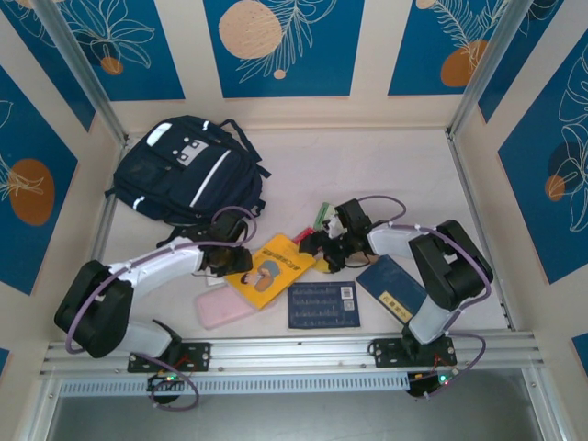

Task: Pack the student bag
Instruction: Pick up the book from the center of the table.

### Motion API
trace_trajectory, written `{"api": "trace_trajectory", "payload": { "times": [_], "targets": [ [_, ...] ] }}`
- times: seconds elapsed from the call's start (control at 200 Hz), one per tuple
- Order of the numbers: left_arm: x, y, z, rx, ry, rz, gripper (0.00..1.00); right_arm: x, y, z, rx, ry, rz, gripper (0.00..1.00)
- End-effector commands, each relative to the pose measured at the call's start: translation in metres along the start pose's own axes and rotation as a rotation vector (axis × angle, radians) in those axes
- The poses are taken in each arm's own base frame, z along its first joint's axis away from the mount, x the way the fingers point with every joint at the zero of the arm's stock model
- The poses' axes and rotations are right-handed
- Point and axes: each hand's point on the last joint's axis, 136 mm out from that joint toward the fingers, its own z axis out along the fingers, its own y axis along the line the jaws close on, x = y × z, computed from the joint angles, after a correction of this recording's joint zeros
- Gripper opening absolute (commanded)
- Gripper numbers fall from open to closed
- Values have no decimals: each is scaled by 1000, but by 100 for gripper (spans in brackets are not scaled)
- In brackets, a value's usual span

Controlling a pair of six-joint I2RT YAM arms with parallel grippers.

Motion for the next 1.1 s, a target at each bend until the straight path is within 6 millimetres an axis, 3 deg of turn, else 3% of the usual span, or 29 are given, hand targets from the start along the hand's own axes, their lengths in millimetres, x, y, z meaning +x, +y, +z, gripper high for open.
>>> {"api": "trace_trajectory", "payload": {
  "times": [0.0,0.19,0.285,0.335,0.38,0.495,0.63,0.87,1.095],
  "targets": [
    [5,1,7,-17,5,44,41,15,27,3,-164,101,-14,64],
    [1,-8,4,-1,-34,81,38,18,50,5,-276,191,-27,47],
    [-2,-12,-3,10,-48,77,37,12,50,6,-304,191,0,23],
    [-8,-10,-15,0,-77,70,37,5,48,1,-314,145,13,9],
    [-15,-9,-31,-4,-118,55,44,-3,48,-8,-327,88,25,0],
    [-28,-7,-72,38,-193,-54,64,-19,56,-34,-368,-42,67,0],
    [-31,-12,-103,205,-207,-284,77,-29,81,-62,-435,-175,121,0],
    [-30,-25,-111,449,-152,-671,100,-36,129,-114,-555,-386,129,0],
    [-54,-42,-126,632,-211,-805,100,-22,161,-129,-636,-413,71,0]
  ]
}}
